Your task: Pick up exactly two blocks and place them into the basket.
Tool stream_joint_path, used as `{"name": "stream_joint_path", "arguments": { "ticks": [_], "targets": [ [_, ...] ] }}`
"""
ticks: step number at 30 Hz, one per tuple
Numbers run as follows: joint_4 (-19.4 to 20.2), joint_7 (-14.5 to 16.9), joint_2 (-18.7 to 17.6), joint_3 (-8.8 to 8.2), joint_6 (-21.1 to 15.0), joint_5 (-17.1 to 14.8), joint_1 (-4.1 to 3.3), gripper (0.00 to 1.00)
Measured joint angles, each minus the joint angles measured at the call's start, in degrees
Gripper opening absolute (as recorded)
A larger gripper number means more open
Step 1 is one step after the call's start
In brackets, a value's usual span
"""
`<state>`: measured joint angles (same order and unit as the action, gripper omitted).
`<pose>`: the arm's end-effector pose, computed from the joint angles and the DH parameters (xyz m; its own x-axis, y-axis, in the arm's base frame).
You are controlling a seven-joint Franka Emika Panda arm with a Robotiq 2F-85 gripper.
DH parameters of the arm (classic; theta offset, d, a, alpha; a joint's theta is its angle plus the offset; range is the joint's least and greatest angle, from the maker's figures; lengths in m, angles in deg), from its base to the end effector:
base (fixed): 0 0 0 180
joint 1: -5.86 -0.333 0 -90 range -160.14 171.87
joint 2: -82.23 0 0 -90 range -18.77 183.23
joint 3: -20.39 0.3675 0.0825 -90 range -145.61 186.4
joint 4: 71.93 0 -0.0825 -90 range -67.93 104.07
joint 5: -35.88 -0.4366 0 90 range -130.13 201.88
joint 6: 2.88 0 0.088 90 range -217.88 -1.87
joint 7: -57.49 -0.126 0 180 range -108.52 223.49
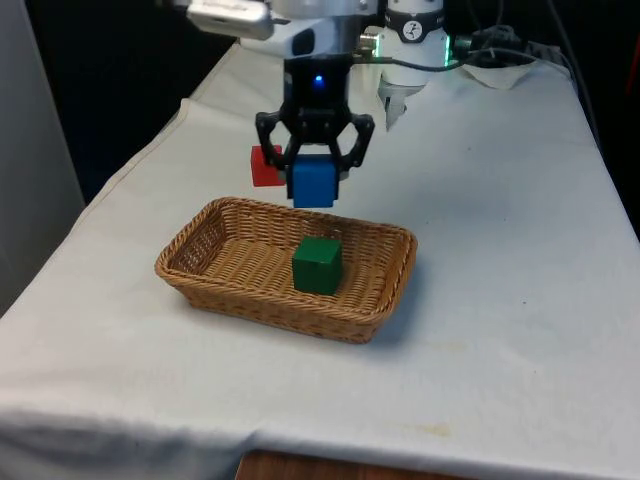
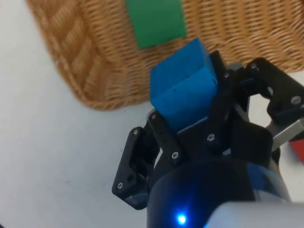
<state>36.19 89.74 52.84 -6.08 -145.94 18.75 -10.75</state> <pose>0.7052 -0.0986 0.2637 0.9619 0.2364 0.1374 0.2251 -0.9699 0.0931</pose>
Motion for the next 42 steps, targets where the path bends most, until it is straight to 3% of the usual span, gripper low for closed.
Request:
{"name": "stream_joint_path", "arguments": {
  "ticks": [8, 12, 19, 36, 38, 40, 42],
  "targets": [
    [-1.83, 3.67, -2.86, -1.89, 0.00, -2.75, 0.86, 0.01],
    [-3.61, 6.42, -5.73, -2.92, 0.00, -5.33, 1.60, 0.01],
    [-6.53, 10.26, -10.54, -4.41, -0.11, -9.74, 2.29, 0.01],
    [-8.25, 14.04, -15.87, -5.10, -1.38, -15.47, 2.69, 0.03],
    [-8.37, 14.38, -15.99, -5.27, -1.26, -15.76, 2.81, 0.17],
    [-8.37, 14.61, -15.93, -5.44, -1.15, -15.87, 2.86, 0.51],
    [-8.37, 14.67, -15.93, -5.44, -1.15, -15.99, 2.92, 0.70]
  ]
}}
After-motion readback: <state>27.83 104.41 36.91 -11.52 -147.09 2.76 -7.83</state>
